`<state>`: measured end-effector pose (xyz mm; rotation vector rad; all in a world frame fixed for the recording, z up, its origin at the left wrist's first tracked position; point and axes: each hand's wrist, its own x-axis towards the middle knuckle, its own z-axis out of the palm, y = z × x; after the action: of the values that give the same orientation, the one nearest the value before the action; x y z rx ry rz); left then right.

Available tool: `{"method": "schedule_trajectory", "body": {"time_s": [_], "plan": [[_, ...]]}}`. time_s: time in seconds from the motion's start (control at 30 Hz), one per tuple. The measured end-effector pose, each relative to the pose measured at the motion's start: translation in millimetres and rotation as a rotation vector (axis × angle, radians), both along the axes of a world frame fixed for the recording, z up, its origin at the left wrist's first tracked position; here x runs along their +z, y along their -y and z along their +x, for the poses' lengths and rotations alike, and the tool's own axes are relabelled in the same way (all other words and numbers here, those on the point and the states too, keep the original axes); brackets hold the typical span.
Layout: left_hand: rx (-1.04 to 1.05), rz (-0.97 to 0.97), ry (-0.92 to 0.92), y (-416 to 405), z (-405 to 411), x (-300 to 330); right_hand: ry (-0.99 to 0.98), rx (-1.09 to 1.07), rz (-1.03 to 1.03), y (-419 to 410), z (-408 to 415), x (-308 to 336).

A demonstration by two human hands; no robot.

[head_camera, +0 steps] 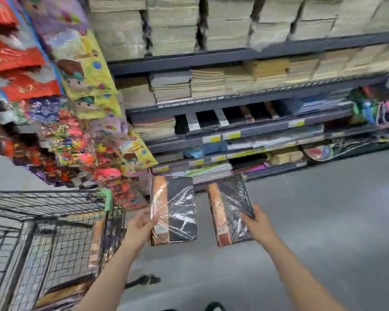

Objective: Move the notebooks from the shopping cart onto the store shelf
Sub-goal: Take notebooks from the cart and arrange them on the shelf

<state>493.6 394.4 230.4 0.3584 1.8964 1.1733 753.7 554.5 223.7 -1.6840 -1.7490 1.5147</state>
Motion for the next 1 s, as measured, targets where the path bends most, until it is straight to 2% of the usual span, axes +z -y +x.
{"method": "schedule_trajectory", "body": {"time_s": [0.13,0.3,0.7,0.83,1.0], "plan": [[-0.050,-0.040,0.005,-42.4,30.4,-8.0,0.018,-0.098,-0.014,-30.9,48.1,-4.6],[-0.092,-0.045,0.030,-102.1,48.9,-23.4,0.019,-0.107,-0.031,-84.1,83.5,-9.8],[-0.080,0.023,0.163,-294.7,61.0,-41.7,-0.072,-0.163,-0.088,-272.4,94.4,-19.6],[-0.094,0.038,0.157,-333.6,71.5,-40.1,-0.125,-0.173,-0.110,-316.6,97.1,-16.0],[-0.012,0.079,0.140,-362.2,94.0,-33.1,-0.127,-0.107,-0.132,-365.5,106.2,-11.8]]}}
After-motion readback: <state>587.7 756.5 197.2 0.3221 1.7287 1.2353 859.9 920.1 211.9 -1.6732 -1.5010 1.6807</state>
